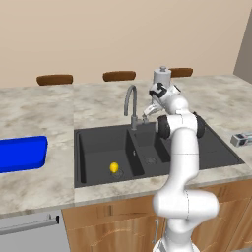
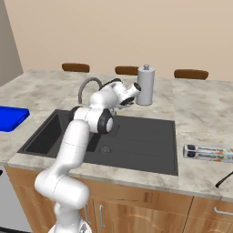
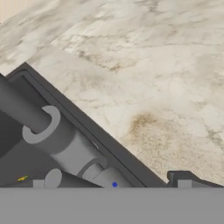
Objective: Pick up all produce items and place them in the sink. Turn on the sink faucet to wash them. Then turn the sink off and put them in the tray.
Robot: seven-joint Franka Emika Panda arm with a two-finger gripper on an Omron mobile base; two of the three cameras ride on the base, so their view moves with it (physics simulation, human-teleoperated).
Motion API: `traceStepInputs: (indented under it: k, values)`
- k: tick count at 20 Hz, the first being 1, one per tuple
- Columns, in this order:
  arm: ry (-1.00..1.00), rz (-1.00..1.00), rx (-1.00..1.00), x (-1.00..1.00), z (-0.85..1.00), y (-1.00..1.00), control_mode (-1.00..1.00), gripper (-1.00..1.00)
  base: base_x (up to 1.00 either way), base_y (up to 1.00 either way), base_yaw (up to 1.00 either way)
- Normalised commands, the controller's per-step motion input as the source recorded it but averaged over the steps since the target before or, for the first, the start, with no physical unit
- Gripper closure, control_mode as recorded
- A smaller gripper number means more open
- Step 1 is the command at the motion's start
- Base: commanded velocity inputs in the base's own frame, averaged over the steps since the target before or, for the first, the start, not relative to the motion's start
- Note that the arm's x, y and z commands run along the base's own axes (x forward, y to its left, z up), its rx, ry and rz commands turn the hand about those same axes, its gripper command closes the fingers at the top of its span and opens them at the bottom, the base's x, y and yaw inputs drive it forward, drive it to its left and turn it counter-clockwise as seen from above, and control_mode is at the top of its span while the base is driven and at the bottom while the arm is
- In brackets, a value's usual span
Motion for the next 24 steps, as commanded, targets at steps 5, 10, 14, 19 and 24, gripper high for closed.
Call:
traceStepInputs:
  k: [5,10,14,19,24]
  values:
    - [-0.01,-0.17,0.00,0.00,-0.14,0.14,-1.00,-1.00,0.00,0.00,0.00]
    - [-0.01,-0.12,0.00,0.00,-0.14,0.19,-1.00,-1.00,0.00,0.00,0.00]
    - [-0.02,-0.09,0.00,0.00,-0.17,0.22,-1.00,-1.00,0.00,0.00,0.00]
    - [-0.01,-0.06,-0.02,0.00,-0.18,0.28,-1.00,-1.00,0.00,0.00,0.00]
    - [0.00,-0.03,-0.04,0.00,-0.26,0.24,-1.00,1.00,0.00,0.00,0.00]
